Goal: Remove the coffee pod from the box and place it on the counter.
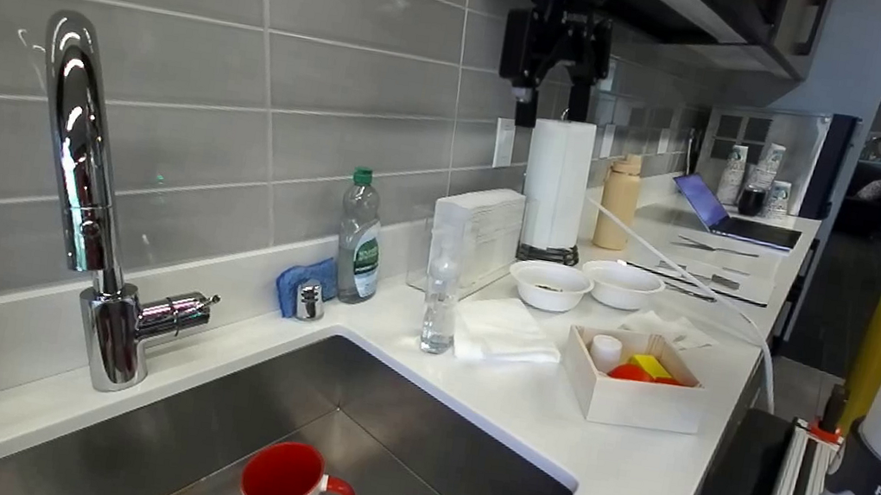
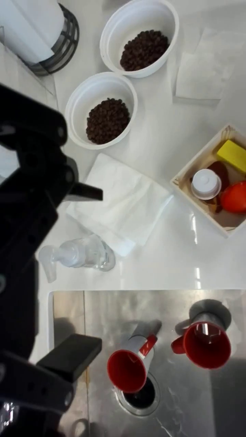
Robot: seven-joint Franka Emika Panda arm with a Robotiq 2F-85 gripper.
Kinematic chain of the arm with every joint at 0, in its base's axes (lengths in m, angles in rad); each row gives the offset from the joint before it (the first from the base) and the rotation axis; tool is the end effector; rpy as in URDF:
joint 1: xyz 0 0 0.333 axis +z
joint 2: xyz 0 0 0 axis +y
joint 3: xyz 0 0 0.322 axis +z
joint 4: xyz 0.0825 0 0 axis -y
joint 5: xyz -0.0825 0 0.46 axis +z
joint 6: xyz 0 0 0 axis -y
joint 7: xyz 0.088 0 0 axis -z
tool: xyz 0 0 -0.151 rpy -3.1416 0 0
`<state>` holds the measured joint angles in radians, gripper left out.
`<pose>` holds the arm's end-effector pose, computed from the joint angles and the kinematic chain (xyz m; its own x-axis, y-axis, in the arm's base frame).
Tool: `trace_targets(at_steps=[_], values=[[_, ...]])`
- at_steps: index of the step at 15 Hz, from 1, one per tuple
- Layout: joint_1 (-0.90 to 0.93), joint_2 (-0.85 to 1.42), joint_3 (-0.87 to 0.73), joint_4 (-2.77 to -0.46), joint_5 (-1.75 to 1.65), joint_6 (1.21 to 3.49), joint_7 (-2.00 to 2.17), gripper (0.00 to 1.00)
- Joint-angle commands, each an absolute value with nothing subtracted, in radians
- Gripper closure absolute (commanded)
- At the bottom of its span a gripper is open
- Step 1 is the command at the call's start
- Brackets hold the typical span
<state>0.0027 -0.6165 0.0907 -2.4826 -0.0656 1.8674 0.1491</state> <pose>0.4326 0.0309 0.4373 0.9985 -0.0523 0.0148 -0.0536 -0.9920 0.1139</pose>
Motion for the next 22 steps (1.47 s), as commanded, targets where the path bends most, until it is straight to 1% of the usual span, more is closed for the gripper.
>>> trace_targets(at_steps=[1, 7, 11, 18, 22], values=[[-0.033, -0.613, 0.022, -2.537, -0.097, 1.828, 0.089, 0.0], [-0.117, -0.557, -0.075, -2.625, -0.171, 1.83, 0.029, 0.0], [-0.141, -0.501, -0.121, -2.68, -0.177, 1.878, -0.009, 0.0], [-0.152, -0.401, -0.164, -2.76, -0.158, 2.038, -0.062, 0.0], [-0.154, -0.333, -0.171, -2.754, -0.168, 2.152, -0.098, 0.0]])
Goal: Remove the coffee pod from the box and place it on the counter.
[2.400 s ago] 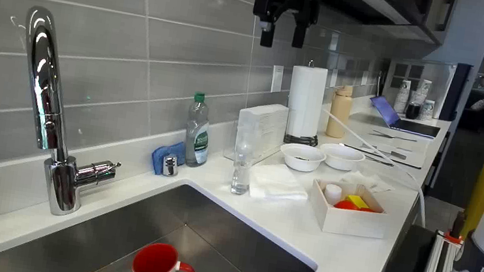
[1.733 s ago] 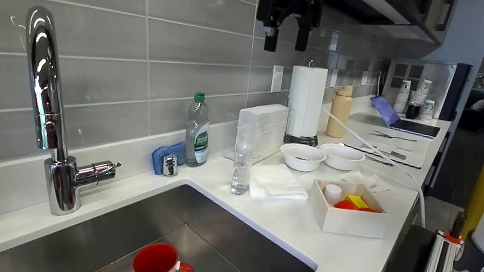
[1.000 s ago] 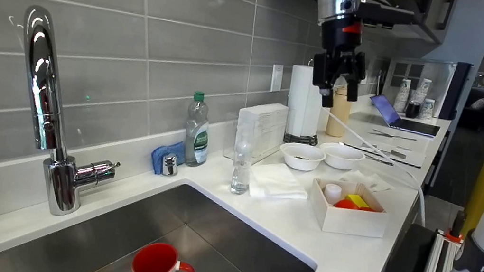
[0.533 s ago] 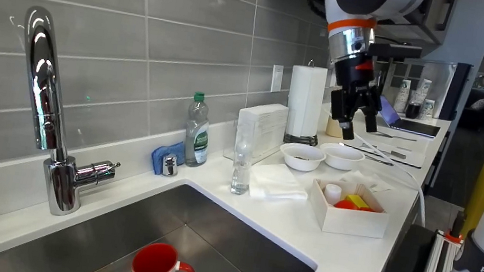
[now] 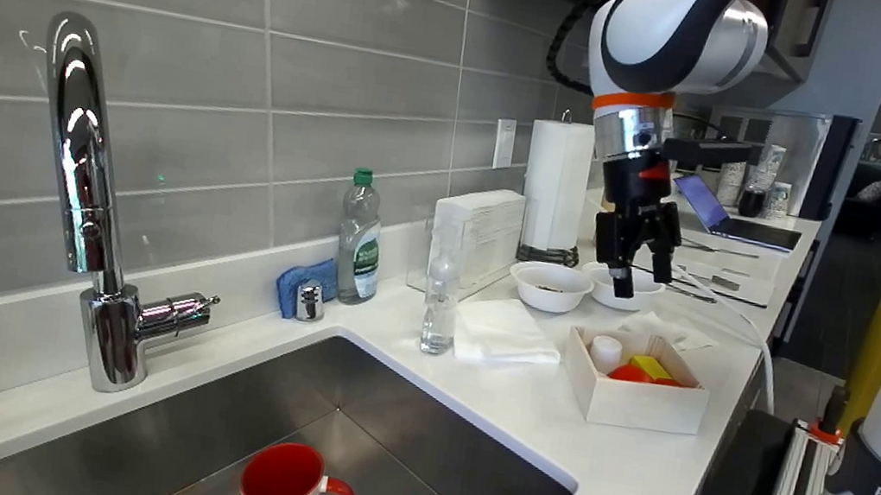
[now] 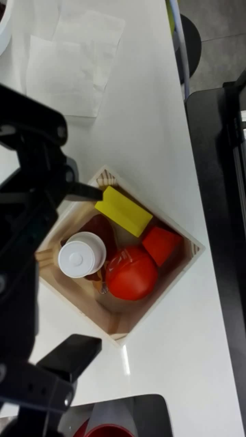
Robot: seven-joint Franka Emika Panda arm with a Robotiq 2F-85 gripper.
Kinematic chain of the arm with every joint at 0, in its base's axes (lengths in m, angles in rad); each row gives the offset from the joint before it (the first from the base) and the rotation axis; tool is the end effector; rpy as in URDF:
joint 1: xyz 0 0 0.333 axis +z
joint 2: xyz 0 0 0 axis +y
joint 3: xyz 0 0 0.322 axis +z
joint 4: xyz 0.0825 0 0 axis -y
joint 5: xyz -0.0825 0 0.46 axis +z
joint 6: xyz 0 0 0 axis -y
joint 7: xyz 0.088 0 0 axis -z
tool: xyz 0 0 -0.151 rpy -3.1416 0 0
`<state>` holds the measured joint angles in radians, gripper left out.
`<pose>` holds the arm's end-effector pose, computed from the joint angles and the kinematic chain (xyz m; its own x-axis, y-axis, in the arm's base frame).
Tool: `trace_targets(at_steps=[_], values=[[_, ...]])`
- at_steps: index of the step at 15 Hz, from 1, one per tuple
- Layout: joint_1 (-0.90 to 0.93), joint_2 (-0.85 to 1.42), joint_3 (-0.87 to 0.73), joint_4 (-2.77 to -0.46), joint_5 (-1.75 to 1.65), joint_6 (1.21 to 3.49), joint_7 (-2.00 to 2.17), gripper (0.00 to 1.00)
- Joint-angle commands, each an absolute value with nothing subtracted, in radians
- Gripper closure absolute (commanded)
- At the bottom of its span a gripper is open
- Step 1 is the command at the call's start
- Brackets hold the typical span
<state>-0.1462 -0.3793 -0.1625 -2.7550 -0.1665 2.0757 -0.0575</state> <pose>0.3568 -0.1176 0.2165 0.9448 -0.1273 -0.3018 -0.1216 -0.9919 0.0378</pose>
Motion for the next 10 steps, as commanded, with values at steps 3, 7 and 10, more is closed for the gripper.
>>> trace_targets(at_steps=[3, 7, 10], values=[[-0.156, -0.285, -0.174, -2.754, -0.17, 2.228, -0.122, 0.0], [-0.156, -0.225, -0.173, -2.754, -0.168, 2.303, -0.139, 0.05], [-0.158, -0.188, -0.174, -2.754, -0.164, 2.338, -0.147, 0.1]])
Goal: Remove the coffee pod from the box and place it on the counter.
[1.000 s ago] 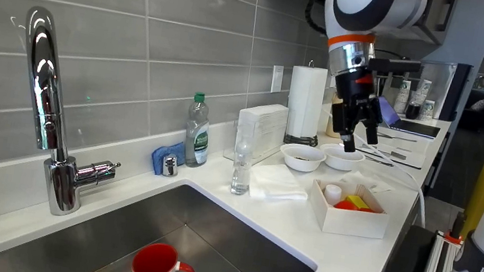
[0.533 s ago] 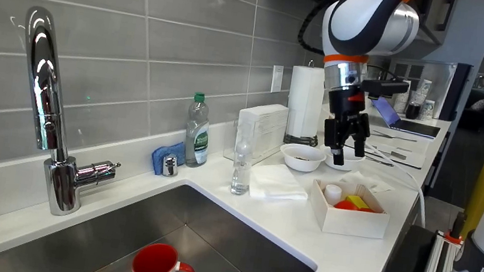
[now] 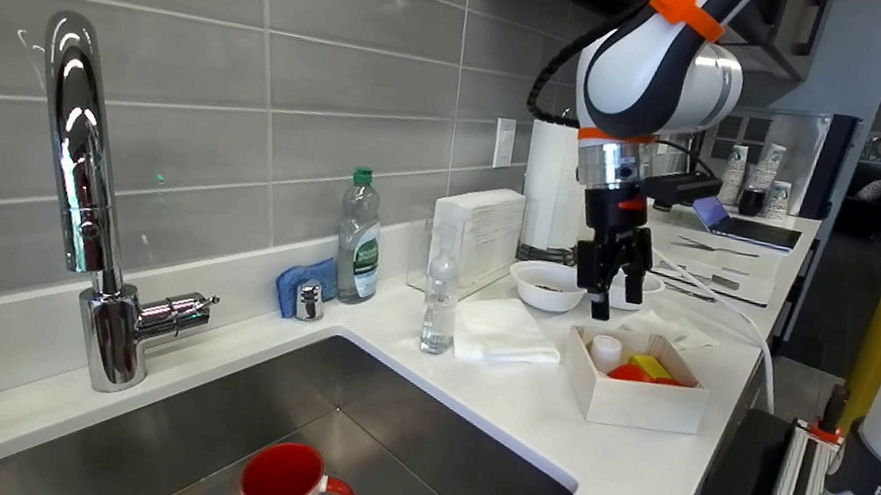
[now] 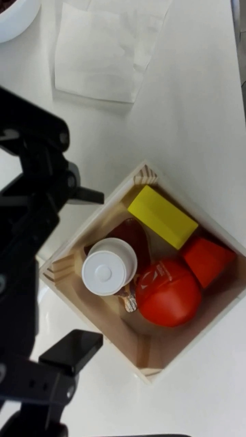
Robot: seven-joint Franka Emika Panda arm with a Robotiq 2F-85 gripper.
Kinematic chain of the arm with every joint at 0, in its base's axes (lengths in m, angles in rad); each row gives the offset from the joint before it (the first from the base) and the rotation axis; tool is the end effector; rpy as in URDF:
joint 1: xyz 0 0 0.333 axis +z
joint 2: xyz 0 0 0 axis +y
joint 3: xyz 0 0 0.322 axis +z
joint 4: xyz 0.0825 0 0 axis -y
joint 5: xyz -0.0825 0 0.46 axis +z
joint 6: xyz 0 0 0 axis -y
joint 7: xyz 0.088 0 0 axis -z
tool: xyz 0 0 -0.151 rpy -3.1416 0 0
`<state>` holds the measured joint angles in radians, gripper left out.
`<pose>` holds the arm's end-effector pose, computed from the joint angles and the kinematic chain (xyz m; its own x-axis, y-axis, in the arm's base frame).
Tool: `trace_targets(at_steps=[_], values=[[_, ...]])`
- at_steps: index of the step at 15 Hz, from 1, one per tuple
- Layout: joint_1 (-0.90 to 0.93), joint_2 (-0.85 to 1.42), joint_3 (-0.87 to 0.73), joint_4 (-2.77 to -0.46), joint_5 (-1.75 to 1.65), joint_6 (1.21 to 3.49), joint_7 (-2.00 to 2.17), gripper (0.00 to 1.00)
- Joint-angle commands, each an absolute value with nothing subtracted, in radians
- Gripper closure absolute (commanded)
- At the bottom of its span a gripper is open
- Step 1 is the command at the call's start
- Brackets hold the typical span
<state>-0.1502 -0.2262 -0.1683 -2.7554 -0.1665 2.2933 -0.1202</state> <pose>0.3705 -0.1235 0.1679 0.9678 -0.0661 -0.2429 -0.0609 -0.9977 0.0288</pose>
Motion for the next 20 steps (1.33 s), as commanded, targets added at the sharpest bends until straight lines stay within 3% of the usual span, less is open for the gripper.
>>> trace_targets(at_steps=[1, 5, 11, 14, 17, 20], values=[[-0.158, -0.18, -0.173, -2.754, -0.163, 2.346, -0.148, 0.13], [-0.159, -0.143, -0.172, -2.754, -0.165, 2.37, -0.155, 0.09], [-0.154, -0.11, -0.166, -2.754, -0.166, 2.387, -0.165, 0.33], [-0.152, -0.096, -0.161, -2.754, -0.171, 2.395, -0.168, 0.3], [-0.149, -0.08, -0.155, -2.753, -0.173, 2.408, -0.168, 0.19], [-0.144, -0.074, -0.146, -2.754, -0.176, 2.417, -0.164, 0.25]])
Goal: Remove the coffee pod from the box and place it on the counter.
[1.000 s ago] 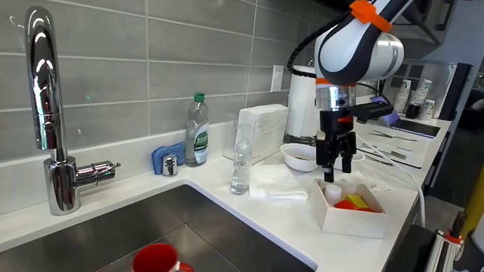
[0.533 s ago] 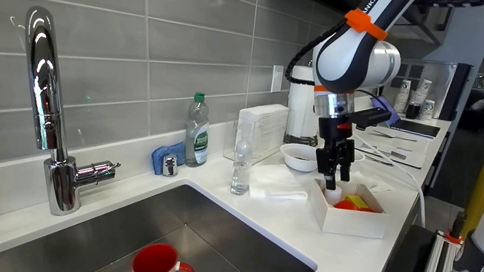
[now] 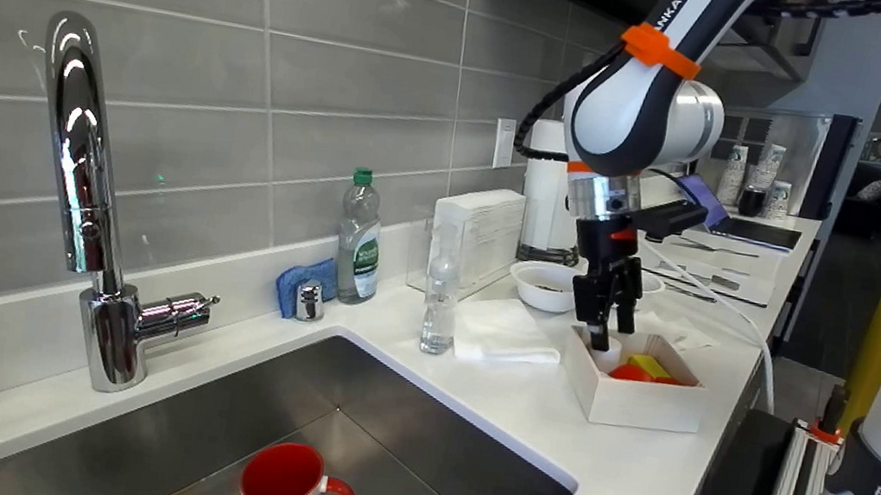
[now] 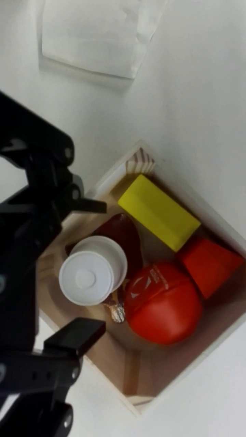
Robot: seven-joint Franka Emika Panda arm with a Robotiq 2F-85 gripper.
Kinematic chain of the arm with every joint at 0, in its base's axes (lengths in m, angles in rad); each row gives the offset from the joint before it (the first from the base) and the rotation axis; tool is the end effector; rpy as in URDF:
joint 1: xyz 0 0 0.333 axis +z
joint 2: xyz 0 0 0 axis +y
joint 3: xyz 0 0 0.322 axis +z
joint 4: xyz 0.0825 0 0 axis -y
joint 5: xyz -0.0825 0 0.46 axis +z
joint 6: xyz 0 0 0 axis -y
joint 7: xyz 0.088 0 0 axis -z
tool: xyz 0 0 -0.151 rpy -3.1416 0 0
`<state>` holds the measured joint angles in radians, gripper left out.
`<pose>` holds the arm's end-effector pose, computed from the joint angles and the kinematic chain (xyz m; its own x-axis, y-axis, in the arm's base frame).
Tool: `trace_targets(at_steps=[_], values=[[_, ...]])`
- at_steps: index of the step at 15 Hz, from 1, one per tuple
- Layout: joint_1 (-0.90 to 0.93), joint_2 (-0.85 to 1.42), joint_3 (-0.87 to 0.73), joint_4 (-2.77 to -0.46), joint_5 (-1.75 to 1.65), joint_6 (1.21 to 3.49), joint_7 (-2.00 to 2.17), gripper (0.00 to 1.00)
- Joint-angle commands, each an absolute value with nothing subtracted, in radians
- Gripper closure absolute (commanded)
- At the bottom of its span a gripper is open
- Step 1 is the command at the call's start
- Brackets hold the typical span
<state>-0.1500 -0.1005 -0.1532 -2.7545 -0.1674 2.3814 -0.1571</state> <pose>0.3641 -0.1173 0.1245 0.9601 -0.0085 -0.2797 -0.0032 -0.9998 0.0193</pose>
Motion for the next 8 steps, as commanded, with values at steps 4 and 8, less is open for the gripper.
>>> trace_targets(at_steps=[4, 8], values=[[-0.14, -0.068, -0.137, -2.753, -0.178, 2.428, -0.161, 0.36], [-0.138, -0.058, -0.128, -2.753, -0.184, 2.438, -0.156, 0.39]])
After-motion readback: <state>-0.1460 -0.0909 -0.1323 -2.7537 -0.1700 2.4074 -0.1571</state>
